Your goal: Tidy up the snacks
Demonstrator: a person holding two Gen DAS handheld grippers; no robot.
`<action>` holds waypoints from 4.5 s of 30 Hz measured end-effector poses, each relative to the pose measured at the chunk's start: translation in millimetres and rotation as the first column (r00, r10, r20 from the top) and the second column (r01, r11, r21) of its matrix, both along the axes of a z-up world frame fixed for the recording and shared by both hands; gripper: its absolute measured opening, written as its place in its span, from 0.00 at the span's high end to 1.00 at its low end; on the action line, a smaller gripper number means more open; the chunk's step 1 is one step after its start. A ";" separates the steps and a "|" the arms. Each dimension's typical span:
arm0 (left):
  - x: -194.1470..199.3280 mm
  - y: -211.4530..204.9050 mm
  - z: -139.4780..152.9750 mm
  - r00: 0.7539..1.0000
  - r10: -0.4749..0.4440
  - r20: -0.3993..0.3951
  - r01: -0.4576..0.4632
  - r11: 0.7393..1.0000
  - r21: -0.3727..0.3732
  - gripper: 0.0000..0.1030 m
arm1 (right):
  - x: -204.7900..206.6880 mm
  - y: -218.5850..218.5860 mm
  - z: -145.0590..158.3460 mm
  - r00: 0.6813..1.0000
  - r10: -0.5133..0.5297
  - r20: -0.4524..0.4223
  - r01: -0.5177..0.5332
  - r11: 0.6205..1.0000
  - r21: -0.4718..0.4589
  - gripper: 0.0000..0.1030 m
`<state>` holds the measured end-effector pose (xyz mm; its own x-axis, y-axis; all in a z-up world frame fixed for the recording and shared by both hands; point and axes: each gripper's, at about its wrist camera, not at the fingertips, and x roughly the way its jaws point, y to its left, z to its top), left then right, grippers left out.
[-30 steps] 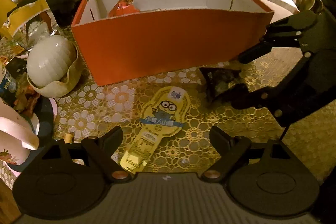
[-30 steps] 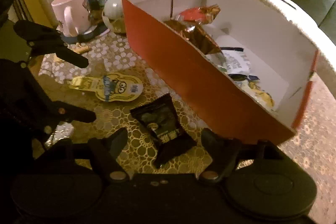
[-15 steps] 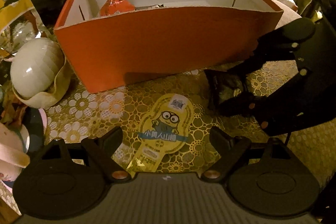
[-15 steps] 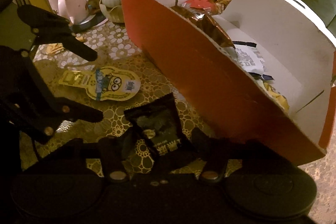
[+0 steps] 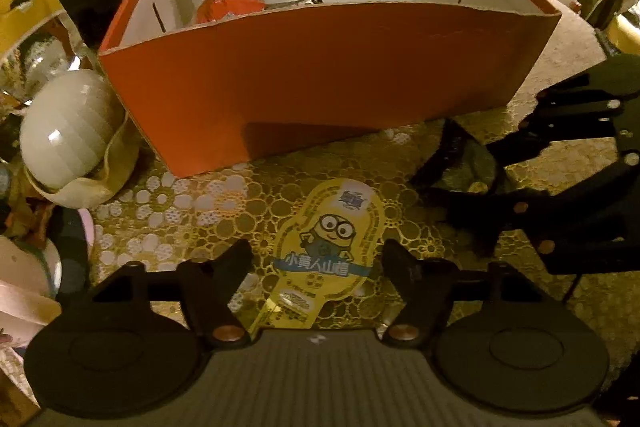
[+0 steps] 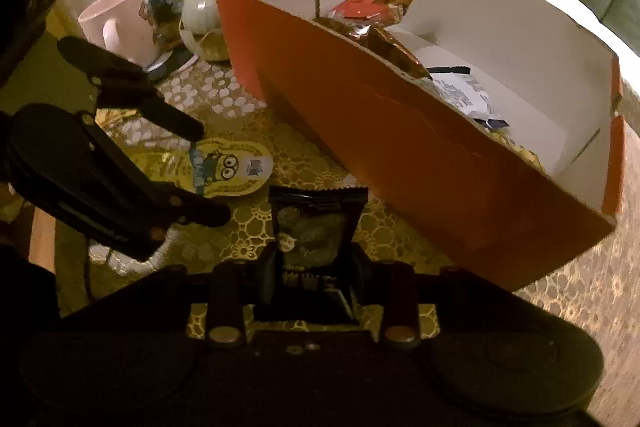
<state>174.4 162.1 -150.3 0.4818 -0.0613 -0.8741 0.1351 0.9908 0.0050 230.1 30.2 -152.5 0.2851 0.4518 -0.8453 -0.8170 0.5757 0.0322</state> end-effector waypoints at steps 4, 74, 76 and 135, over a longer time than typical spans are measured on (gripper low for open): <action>-2.2 -3.9 2.8 1.000 0.014 0.004 -0.014 1.000 0.004 0.49 | -5.0 -2.2 2.0 1.000 -0.029 0.003 0.029 1.000 0.004 0.66; 98.6 -39.5 128.4 0.962 0.170 0.215 -0.190 0.979 0.074 0.50 | 76.9 -28.6 110.2 0.928 -0.349 0.132 0.331 0.933 0.140 0.67; 107.2 -37.7 120.2 0.965 0.176 0.197 -0.194 0.978 0.078 0.50 | 84.1 -23.8 101.9 0.930 -0.347 0.118 0.333 0.935 0.124 0.67; -2.9 -60.9 152.6 0.946 0.125 0.298 -0.131 0.991 -0.002 0.20 | -13.0 -84.9 133.1 0.900 -0.429 0.070 0.401 0.881 0.252 0.47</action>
<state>171.5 101.2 2.3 0.7223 0.0323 -0.6908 -0.0032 0.9991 0.0433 217.1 -54.7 -19.4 0.5810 0.4439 -0.6822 -0.5105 0.8516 0.1193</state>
